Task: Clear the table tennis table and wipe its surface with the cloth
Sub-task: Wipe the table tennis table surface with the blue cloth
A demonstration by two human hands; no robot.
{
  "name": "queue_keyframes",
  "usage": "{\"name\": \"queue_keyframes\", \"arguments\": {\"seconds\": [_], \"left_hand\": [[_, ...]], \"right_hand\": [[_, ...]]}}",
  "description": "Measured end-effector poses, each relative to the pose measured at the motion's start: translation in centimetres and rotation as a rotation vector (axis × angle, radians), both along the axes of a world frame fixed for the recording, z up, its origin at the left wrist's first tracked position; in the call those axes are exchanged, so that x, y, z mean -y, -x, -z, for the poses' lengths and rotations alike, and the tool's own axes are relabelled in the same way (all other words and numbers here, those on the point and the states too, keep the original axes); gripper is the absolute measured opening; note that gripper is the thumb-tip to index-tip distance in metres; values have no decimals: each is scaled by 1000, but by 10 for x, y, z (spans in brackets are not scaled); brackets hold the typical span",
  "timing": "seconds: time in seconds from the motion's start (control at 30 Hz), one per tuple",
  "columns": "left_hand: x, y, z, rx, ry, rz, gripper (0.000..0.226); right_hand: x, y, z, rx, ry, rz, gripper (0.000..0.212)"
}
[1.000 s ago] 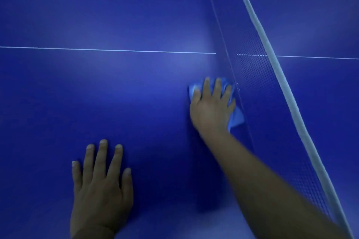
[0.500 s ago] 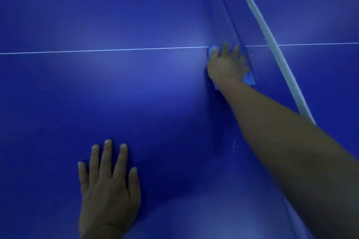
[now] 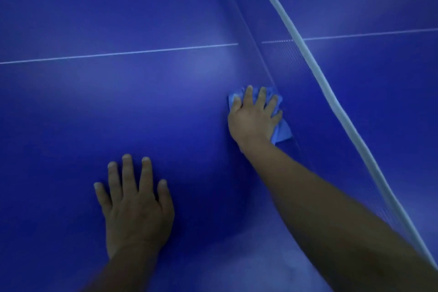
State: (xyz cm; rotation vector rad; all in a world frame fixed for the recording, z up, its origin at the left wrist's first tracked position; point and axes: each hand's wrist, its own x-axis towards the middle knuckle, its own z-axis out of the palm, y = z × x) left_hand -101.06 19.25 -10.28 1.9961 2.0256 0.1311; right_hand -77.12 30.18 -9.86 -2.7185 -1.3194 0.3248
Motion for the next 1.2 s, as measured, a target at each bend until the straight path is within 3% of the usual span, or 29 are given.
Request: {"name": "queue_keyframes", "arguments": {"seconds": [0.07,0.27,0.37,0.5,0.6,0.77,0.83,0.9,1.07,1.13,1.2], "left_hand": [[1,1,-1,23,5,12,73],[6,3,-4,8,11,33,68],[5,3,-4,-4,20,38,66],[5,3,-2,-13,18,38,65],[4,5,0,-3,18,43,64],[6,7,0,9,2,49,64],[7,6,0,12,-5,51,65],[7,6,1,11,-9,51,65],[7,6,2,-2,-26,67,66],[6,6,2,-3,-32,67,66],[7,8,1,12,-28,75,67]], "right_hand": [[27,1,3,16,1,-24,60],[261,29,-1,134,55,-75,63],[247,13,-5,99,82,-102,65],[140,3,0,43,-9,-90,56],[146,22,5,141,-21,-428,55],[313,14,1,173,-32,-1137,48],[315,-12,-3,159,-31,-1287,46],[273,-29,3,213,-39,-1260,48],[161,-25,9,142,-135,-554,56],[173,-18,12,162,-141,-574,56],[225,-4,11,186,-144,-724,53]]}}
